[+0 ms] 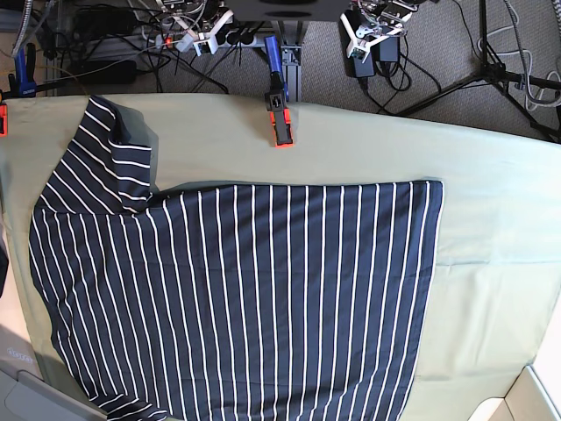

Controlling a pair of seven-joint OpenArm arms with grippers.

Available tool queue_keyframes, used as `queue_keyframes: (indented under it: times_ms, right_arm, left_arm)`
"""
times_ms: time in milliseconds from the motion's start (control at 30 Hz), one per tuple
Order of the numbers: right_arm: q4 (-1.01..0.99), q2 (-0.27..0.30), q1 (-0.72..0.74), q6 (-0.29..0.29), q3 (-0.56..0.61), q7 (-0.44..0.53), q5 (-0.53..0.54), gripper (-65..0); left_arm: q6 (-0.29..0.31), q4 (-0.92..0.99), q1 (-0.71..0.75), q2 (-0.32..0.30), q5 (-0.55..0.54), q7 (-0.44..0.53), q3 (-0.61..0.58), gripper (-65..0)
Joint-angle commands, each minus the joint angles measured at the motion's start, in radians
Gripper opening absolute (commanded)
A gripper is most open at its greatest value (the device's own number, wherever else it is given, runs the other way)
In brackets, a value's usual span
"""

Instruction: Fold the T-shirt properly

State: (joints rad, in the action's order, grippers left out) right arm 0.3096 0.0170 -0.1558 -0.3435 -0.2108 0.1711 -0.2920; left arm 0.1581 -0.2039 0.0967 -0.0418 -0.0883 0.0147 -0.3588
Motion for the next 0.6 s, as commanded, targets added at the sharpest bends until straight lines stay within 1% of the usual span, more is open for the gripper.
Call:
queue_keyframes:
  times_ms: [0,33,200,433,567]
  right_arm:
    - [0.008,0.005,-0.010,0.060,0.002,0.010,0.004,-55.3]
    - [0.012,0.006,-0.020,0.060,0.002,0.010,0.004,-56.2]
    - [0.049,0.005,-0.048,0.059,0.002,0.010,0.004,-56.3]
    - [0.073,0.005,-0.058,0.040,0.002,0.010,0.004,-56.3]
    - [0.073,0.005,-0.058,0.040,0.002,0.009,0.004,-56.3]
  left_arm:
    - [0.022,-0.004,0.004,0.000,-0.002,-0.011,0.002,-54.1]
    - [0.022,-0.004,0.004,0.000,-0.002,-0.016,0.002,-54.0]
    - [0.022,-0.005,0.007,0.000,-0.004,-0.015,0.002,-54.0]
    - [0.022,-0.005,0.007,0.000,-0.004,0.048,0.002,-54.0]
    - [0.022,-0.005,0.007,0.000,-0.004,0.030,0.002,-54.0]
